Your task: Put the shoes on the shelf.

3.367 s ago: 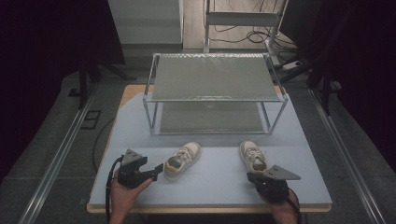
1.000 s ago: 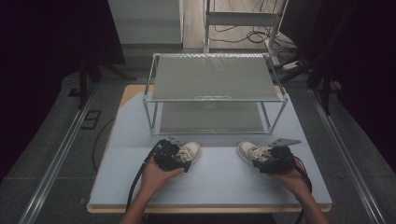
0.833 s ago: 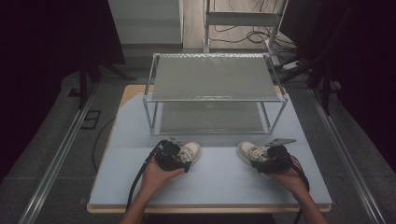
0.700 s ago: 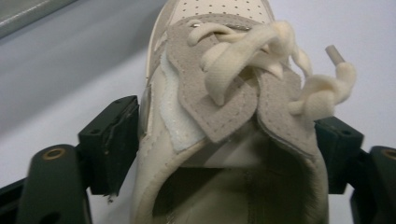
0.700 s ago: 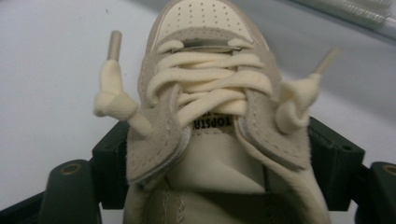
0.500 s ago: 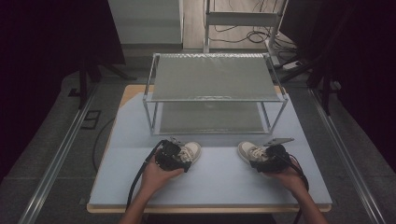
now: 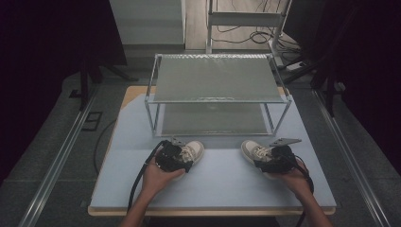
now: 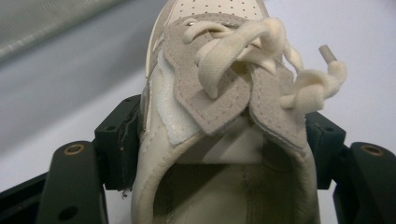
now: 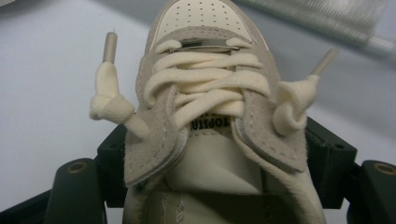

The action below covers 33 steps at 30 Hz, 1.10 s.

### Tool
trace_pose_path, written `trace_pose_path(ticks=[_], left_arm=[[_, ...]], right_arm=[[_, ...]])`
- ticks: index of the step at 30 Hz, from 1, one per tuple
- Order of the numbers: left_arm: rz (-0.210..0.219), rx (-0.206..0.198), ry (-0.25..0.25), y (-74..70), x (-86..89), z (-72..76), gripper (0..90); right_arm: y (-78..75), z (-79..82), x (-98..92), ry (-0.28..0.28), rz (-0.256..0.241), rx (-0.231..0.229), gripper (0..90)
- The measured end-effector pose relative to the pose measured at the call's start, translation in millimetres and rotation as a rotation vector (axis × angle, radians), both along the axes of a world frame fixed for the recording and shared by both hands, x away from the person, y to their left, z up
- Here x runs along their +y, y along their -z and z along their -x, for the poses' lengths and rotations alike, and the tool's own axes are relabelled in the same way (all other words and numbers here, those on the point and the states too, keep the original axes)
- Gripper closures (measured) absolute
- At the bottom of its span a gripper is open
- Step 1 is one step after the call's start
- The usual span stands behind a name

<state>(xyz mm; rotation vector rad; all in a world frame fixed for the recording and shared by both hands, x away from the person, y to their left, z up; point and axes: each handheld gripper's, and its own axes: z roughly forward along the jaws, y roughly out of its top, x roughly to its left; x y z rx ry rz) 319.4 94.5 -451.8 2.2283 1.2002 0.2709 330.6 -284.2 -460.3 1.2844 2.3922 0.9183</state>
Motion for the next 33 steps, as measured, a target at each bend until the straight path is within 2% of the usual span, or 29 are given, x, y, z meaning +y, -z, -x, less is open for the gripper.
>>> trace_pose_path(ticks=[4,14,22,29,30,33], left_arm=[[0.016,-0.011,-0.012,-8.0,-4.3,-10.3,28.9],[0.008,-0.016,-0.007,-17.0,-22.7,-33.6,28.9],[-0.001,-0.024,-0.019,-18.5,-34.6,-55.3,28.9],[-0.008,-0.023,-0.038,-16.7,-39.4,-74.8,28.9],[-0.01,-0.022,-0.036,-16.1,-40.0,-79.9,28.9],[-0.003,-0.018,-0.046,-15.3,-40.4,-84.0,28.9]], right_arm=[[-7.3,-4.4,3.1,0.006,-0.01,-0.014,26.8],[-13.0,-24.3,24.0,0.013,-0.027,-0.013,26.8],[-16.1,-43.1,42.6,0.028,-0.041,-0.014,26.8],[-19.0,-63.7,59.6,0.047,-0.035,-0.023,26.8],[-17.8,-70.4,64.7,0.053,-0.03,-0.02,26.8],[-16.3,-75.2,67.7,0.061,-0.027,-0.016,26.8]])
